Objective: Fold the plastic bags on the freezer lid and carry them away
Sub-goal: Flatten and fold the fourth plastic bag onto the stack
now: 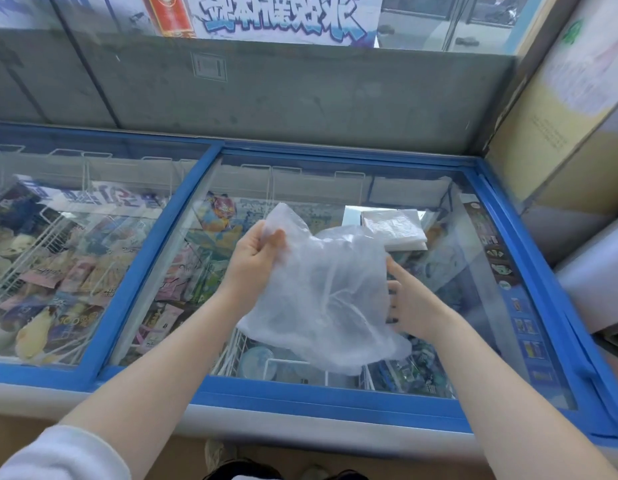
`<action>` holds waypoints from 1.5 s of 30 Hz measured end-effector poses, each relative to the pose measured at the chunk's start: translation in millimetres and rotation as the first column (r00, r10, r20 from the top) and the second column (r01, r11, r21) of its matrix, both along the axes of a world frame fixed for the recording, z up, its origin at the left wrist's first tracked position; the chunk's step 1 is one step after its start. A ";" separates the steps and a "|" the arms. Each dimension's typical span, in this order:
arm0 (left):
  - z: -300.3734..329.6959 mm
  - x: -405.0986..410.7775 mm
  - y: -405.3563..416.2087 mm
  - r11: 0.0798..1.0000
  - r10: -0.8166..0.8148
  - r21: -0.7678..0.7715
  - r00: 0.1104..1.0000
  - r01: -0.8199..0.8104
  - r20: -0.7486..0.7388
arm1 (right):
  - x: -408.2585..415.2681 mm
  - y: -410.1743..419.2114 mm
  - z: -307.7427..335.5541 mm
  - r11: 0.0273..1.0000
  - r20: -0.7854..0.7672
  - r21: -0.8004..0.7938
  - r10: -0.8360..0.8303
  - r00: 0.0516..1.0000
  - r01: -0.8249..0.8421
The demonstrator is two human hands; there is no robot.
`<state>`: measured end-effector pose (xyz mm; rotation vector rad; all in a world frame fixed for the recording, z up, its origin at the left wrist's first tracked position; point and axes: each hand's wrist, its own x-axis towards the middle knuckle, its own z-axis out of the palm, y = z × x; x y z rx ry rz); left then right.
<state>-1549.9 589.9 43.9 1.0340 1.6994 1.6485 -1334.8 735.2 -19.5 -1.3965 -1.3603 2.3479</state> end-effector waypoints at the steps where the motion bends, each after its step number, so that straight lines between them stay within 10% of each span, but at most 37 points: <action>1: -1.8 -1.0 -1.2 1.000 0.008 -0.007 1.000 -0.008 -0.003 | -3.9 -9.4 5.2 0.986 -0.112 -0.156 -0.073 0.991 0.055; 7: -7.4 -0.7 -10.0 0.997 -0.077 -0.027 0.995 0.078 0.057 | -48.4 -10.4 42.1 0.851 -0.354 -0.421 -0.473 0.807 0.315; 13: -30.9 -37.1 -19.8 0.880 0.469 -0.164 0.870 -0.446 0.154 | -31.1 9.0 24.2 0.622 -0.333 -0.308 -0.779 0.531 0.720; 16: -41.1 -39.4 -21.4 0.909 0.402 -0.188 0.902 -0.373 0.154 | -27.7 2.3 7.9 0.830 -0.271 -0.117 -0.555 0.787 0.545; 18: -41.6 -38.0 -21.7 0.946 0.279 -0.195 0.957 -0.259 0.085 | -29.3 -5.0 7.9 0.953 0.076 0.141 -0.280 0.957 0.268; 21: -37.7 -43.0 -23.6 0.971 0.188 -0.156 0.981 -0.180 0.038 | -26.2 -6.2 10.2 0.827 0.569 0.561 -0.374 0.733 -0.013; 24: -32.9 -45.5 -25.6 0.975 0.169 -0.144 0.986 -0.167 0.001 | -28.5 -9.0 16.1 0.578 0.349 0.814 -0.568 0.745 0.060; 27: -30.4 -42.5 -24.8 0.979 0.104 -0.167 0.993 -0.114 -0.062 | -60.6 -27.6 38.4 0.362 0.100 0.931 -0.172 0.980 -0.032; 31: -25.3 -45.4 -25.6 0.989 -0.017 -0.148 1.000 0.015 -0.008 | -113.0 -55.4 58.0 0.203 0.181 0.947 0.306 0.935 -0.250; 36: -10.4 -59.7 -32.7 0.981 -0.173 -0.060 0.968 0.187 0.183 | -147.1 -68.6 62.3 0.268 0.242 0.896 0.373 0.896 -0.353; 45: -20.3 -105.4 -29.3 0.999 0.042 -0.005 0.999 -0.042 0.005 | -185.8 -72.5 59.5 0.322 0.223 0.903 0.218 0.950 -0.286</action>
